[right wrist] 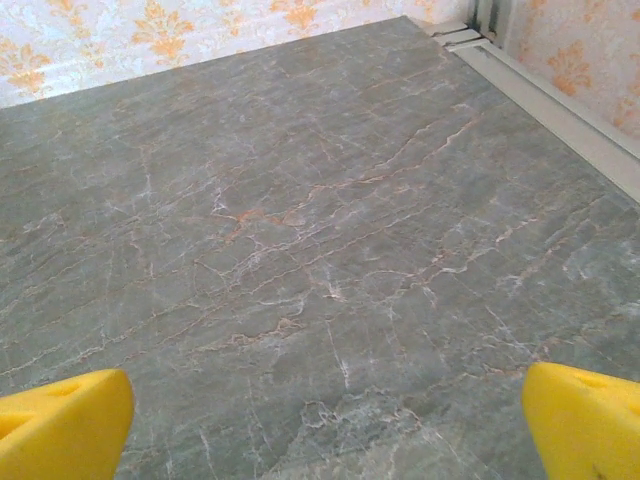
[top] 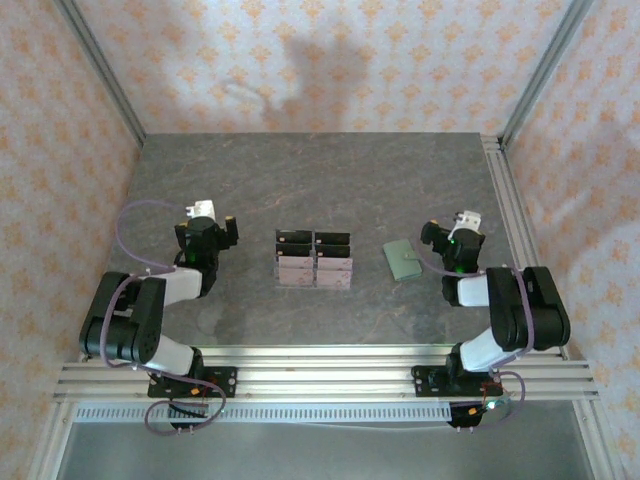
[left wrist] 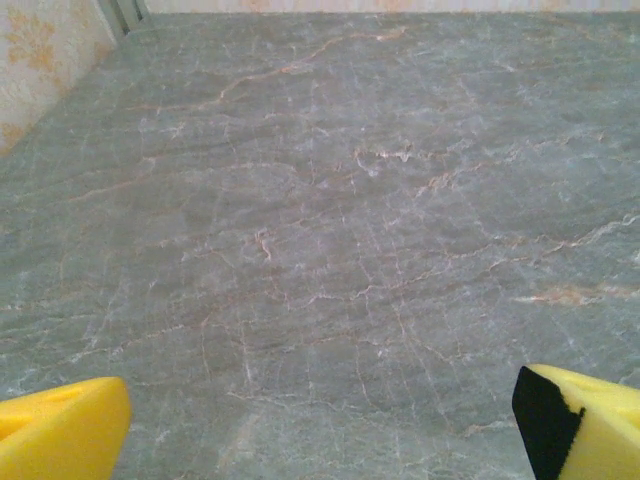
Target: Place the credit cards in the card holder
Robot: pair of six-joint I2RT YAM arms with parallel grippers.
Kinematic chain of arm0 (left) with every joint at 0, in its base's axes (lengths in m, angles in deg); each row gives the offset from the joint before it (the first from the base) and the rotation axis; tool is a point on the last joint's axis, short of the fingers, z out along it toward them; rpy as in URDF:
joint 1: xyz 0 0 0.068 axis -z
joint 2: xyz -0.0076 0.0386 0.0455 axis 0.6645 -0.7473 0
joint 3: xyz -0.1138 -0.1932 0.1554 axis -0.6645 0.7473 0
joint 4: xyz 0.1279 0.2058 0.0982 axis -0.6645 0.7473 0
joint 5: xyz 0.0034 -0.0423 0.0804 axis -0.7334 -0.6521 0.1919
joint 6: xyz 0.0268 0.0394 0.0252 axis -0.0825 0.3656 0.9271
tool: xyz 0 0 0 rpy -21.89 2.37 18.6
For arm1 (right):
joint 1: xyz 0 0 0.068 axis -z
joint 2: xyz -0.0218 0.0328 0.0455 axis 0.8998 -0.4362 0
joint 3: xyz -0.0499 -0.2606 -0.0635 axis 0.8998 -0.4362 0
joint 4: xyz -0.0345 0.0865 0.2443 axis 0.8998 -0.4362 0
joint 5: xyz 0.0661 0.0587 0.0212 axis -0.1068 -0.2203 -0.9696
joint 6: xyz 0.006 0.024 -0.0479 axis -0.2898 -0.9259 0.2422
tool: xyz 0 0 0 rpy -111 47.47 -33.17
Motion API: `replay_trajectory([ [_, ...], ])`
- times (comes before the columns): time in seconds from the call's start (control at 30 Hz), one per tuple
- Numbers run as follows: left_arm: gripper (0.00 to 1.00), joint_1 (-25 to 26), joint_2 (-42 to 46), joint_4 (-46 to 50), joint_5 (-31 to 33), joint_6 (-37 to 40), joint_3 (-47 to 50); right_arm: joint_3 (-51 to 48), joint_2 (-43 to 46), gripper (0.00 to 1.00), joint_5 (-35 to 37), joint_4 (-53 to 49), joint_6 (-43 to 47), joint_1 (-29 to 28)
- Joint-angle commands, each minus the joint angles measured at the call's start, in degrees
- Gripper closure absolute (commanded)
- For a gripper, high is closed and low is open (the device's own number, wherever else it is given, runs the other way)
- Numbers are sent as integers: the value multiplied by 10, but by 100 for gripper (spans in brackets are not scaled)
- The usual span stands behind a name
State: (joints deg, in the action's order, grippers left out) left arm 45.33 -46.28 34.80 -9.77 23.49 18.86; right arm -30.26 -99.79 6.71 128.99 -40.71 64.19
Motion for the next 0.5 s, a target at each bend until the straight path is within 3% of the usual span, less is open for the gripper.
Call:
replay_trajectory([
  [0.0, 0, -4, 45, 64, 8, 7, -25, -5, 44, 1, 24, 17, -13, 3],
  [0.1, 0, -5, 77, 102, 16, 9, -31, 4, 89, 1, 45, -41, -19, 3],
  [0.27, 0, -5, 132, 177, 17, -19, -49, 83, 177, 1, 38, -260, -72, 3],
  [0.47, 0, -3, 182, 302, -2, -89, -109, 182, 253, 1, 16, -467, -238, 6],
])
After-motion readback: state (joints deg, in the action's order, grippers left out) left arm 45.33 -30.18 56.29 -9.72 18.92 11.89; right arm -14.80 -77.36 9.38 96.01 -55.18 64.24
